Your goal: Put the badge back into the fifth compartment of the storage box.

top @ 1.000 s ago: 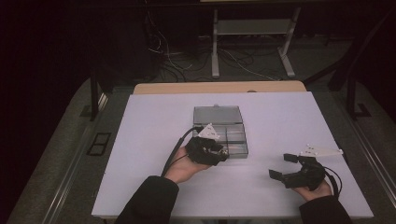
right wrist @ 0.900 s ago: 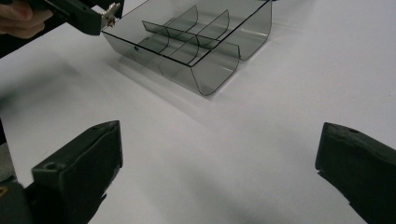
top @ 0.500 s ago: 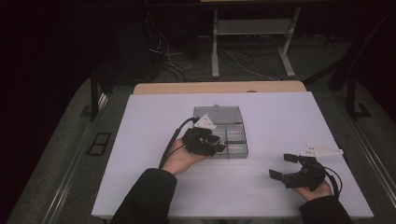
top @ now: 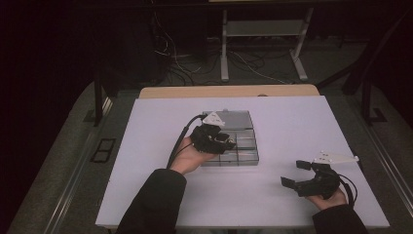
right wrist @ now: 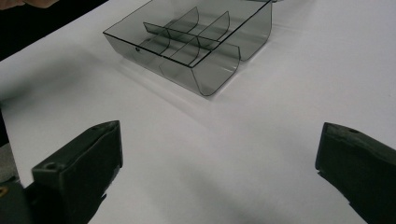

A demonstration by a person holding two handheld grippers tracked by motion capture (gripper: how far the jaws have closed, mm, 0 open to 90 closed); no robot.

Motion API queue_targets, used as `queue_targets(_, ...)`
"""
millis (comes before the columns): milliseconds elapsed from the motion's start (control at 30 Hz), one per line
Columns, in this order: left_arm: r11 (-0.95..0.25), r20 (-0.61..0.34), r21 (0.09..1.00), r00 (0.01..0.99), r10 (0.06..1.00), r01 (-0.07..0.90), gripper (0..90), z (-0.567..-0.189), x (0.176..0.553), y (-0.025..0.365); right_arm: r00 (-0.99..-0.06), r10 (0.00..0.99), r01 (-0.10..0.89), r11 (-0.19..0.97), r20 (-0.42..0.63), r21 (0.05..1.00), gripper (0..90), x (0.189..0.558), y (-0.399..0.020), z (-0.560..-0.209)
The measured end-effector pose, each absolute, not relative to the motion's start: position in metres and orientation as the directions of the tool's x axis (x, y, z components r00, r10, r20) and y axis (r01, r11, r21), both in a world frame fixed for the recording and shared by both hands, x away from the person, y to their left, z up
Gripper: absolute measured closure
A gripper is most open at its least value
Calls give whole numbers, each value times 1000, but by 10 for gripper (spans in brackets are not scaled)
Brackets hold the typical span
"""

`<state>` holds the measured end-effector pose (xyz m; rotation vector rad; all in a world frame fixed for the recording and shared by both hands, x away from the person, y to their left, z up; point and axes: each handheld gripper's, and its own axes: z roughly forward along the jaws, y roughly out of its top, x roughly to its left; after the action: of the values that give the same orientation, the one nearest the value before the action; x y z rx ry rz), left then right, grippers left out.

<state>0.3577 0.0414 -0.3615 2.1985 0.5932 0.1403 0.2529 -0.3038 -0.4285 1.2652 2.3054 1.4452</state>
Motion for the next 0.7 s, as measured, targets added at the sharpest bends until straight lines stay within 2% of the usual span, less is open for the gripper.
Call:
queue_targets(433, -543, -81, 759, 880, 468, 358, 570, -357, 379, 37, -638, 710, 574, 181, 298, 799, 5, 253, -305, -428)
queue_targets(700, -532, -95, 753, 864, 495, 387, 569, -368, 393, 38, -639, 708, 579, 185, 300, 794, 5, 252, -305, -428)
